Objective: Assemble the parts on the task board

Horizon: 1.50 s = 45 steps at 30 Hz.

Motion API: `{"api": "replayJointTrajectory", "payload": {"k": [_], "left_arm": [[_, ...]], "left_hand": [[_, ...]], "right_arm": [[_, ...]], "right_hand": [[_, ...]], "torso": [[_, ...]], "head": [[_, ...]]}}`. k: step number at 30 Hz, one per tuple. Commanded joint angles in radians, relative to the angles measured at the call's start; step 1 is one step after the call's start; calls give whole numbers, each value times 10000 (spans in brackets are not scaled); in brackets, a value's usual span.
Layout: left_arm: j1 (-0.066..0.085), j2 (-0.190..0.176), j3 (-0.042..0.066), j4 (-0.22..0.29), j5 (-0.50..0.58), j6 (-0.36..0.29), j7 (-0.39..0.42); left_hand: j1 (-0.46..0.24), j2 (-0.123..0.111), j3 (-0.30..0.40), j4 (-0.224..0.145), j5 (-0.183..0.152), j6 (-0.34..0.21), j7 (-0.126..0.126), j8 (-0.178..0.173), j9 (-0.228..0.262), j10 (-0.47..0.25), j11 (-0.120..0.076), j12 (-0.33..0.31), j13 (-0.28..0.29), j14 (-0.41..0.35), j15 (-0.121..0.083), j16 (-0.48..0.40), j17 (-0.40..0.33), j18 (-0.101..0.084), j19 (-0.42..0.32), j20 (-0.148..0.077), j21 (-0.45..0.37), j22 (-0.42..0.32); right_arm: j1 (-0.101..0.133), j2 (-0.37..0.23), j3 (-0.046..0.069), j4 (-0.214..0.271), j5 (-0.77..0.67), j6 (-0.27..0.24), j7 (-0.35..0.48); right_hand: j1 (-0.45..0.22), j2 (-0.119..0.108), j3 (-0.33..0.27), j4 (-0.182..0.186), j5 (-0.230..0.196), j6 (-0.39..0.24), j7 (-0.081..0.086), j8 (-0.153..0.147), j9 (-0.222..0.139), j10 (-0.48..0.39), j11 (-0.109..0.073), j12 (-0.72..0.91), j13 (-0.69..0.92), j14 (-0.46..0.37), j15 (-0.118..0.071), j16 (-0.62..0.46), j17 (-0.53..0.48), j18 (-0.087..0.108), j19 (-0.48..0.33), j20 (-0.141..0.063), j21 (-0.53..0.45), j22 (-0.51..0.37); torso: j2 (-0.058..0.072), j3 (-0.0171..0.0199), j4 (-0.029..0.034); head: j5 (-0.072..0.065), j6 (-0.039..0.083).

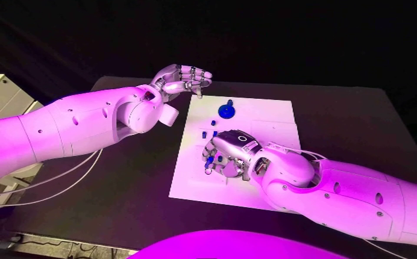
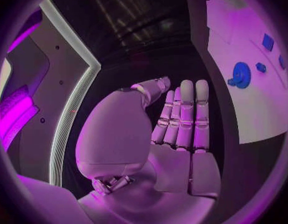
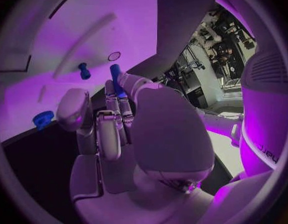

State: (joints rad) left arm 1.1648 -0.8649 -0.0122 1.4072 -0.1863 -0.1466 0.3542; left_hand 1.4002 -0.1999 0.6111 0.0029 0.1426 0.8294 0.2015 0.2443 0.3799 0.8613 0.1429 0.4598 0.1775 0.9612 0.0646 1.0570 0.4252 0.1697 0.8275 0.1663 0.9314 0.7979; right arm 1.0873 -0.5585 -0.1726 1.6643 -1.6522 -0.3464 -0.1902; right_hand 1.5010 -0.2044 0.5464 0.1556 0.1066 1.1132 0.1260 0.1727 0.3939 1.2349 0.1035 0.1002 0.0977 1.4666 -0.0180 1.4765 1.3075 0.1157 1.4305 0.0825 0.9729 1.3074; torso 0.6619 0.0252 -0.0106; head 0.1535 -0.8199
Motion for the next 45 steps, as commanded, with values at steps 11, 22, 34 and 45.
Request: {"api": "replayJointTrajectory", "payload": {"k": [11, 22, 34, 45], "left_arm": [[3, 31, 6, 8, 8, 172, -41], [3, 17, 6, 8, 6, 175, -44], [2, 21, 6, -9, 5, 182, -49], [2, 18, 6, -23, -2, 242, -46]], "left_hand": [[-8, 58, -45, -15, 16, -75, 8, 49, -13, -70, 25, 45, -14, 22, 50, -26, -9, 150, 74, -23, -49, -14], [2, 65, -48, -17, 14, -81, 13, 51, -15, -91, 29, 49, -20, 20, 52, -26, -10, 149, 82, -24, -53, -18], [2, 65, -48, -17, 14, -81, 13, 51, -15, -91, 29, 49, -20, 20, 52, -26, -10, 149, 82, -24, -53, -18], [2, 65, -48, -17, 14, -81, 13, 51, -15, -91, 29, 49, -20, 20, 52, -26, -10, 149, 82, -24, -53, -18]], "right_arm": [[-77, 36, -10, -29, -218, 710, -20], [-144, 112, -14, -140, -428, 699, -176], [-216, 217, -19, -192, -710, 696, -263], [-238, 199, -42, -328, -332, 535, 389]], "right_hand": [[-7, 60, 6, -71, 41, -37, 26, 64, 15, 562, -469, -10, 23, 552, -33, 48, 190, -153, -21, -62, -53, 241], [-28, 64, 36, -114, 79, -45, 30, 67, 25, 569, -467, -27, 31, 549, -34, 44, 177, -146, -31, -62, -89, 233], [-277, -38, 47, -157, 72, -177, 68, 14, 28, 484, -420, -144, 40, 544, 5, 39, 164, -135, -62, -38, -196, 211], [-982, -510, 29, -194, 229, -747, 279, -279, -67, -1125, -38, -364, -307, 480, 327, -28, -46, -77, -212, 213, -742, 47]], "torso": [[-10, -5, -7], [-4, -11, 9], [-4, -7, -3], [-17, -12, -8]], "head": [[22, -60], [25, -74], [38, -103], [41, -90]]}}
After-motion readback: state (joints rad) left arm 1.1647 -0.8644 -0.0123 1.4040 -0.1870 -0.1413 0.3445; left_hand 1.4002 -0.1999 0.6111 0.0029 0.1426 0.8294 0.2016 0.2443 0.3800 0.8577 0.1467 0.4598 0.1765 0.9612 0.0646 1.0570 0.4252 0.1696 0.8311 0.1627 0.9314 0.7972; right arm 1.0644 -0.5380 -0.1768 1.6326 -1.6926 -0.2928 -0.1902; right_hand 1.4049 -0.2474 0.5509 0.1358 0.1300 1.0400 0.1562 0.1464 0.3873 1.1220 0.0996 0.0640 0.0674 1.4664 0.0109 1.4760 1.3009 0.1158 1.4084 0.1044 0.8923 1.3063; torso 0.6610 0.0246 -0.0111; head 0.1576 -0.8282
